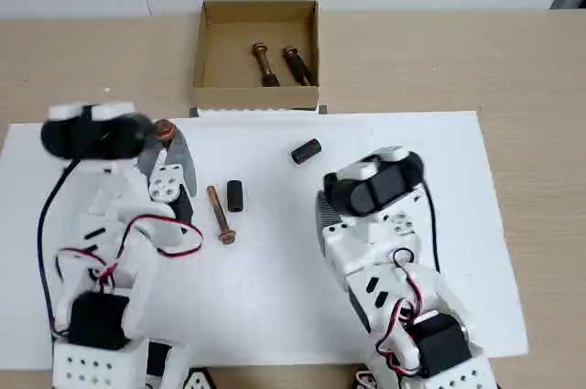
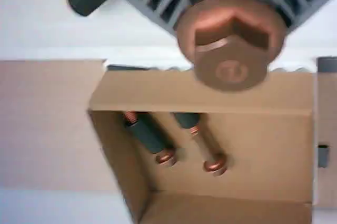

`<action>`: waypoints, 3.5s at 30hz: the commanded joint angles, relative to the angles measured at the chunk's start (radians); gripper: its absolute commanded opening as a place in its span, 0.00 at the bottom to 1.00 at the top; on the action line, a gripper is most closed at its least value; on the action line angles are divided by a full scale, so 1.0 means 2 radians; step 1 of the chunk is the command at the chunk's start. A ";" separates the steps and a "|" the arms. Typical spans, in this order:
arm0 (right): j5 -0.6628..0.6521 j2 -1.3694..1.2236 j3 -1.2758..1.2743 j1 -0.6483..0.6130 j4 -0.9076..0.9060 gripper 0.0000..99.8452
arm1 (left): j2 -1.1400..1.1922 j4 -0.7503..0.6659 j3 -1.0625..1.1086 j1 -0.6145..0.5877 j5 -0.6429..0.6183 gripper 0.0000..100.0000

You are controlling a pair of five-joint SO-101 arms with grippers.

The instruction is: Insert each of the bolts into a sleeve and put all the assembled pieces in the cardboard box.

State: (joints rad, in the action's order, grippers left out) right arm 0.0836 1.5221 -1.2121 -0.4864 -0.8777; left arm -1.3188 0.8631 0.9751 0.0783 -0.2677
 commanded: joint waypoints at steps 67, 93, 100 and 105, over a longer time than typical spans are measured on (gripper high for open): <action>-0.197 0.004 -0.086 -0.132 0.157 0.00 | -0.112 0.031 0.126 0.221 -0.189 0.01; -0.197 0.003 -0.096 -0.132 0.156 0.00 | -0.108 0.058 0.039 0.151 -0.101 0.25; -0.193 0.003 -0.096 -0.122 0.152 0.00 | -0.113 0.069 0.016 0.127 -0.095 0.02; -0.150 -0.001 -0.099 -0.075 0.152 0.00 | -0.113 0.062 0.041 0.048 -0.005 0.00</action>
State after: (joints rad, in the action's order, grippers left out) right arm -0.2662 1.5205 -1.4147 -0.6935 -0.5938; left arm -1.5397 1.0058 1.0518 0.2501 -0.3690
